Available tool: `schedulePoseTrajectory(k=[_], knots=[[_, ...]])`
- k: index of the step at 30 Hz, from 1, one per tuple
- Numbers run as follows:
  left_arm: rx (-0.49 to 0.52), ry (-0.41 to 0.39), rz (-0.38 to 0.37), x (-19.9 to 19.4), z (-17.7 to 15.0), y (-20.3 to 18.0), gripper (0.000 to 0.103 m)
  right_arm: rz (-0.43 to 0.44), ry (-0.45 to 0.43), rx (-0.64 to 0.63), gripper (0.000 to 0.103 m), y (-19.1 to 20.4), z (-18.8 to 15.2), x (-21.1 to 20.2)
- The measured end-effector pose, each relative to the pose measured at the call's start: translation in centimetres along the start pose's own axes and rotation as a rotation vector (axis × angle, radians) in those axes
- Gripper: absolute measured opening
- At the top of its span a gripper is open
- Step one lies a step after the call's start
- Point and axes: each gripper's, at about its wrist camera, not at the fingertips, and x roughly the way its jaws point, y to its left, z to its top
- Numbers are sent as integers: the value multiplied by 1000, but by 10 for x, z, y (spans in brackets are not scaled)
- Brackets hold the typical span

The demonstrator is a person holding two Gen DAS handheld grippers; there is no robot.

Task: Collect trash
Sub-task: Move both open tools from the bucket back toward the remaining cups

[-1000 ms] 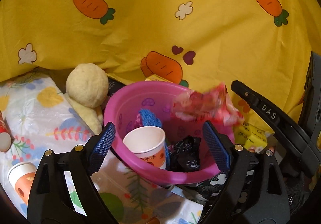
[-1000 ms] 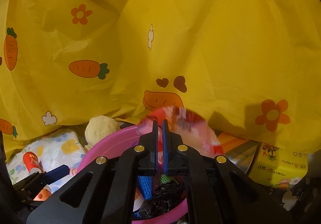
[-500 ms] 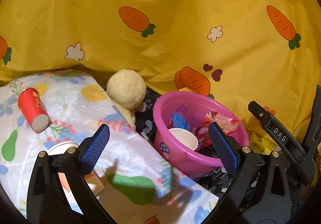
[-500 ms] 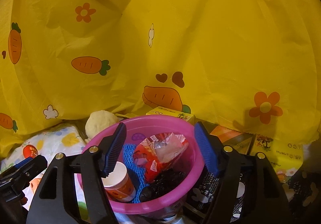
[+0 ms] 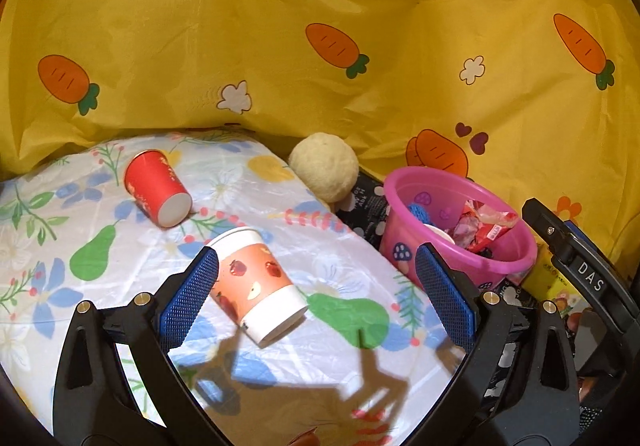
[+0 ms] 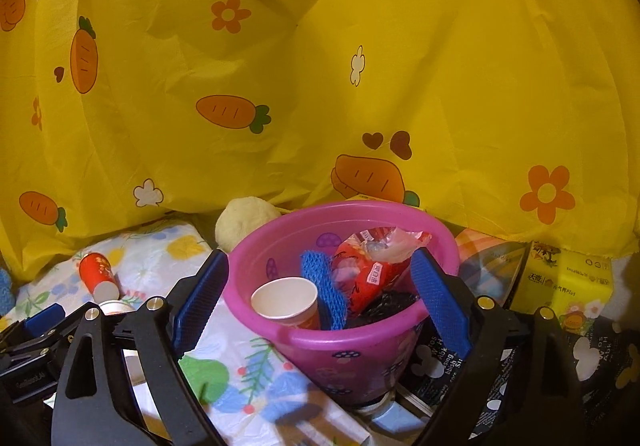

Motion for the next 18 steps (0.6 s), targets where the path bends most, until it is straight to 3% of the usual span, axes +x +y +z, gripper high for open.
schedulePoseTrajectory(k=[18], knots=[[-21, 1, 144, -36, -19, 48, 97, 133, 79, -84, 95, 63, -34, -10]])
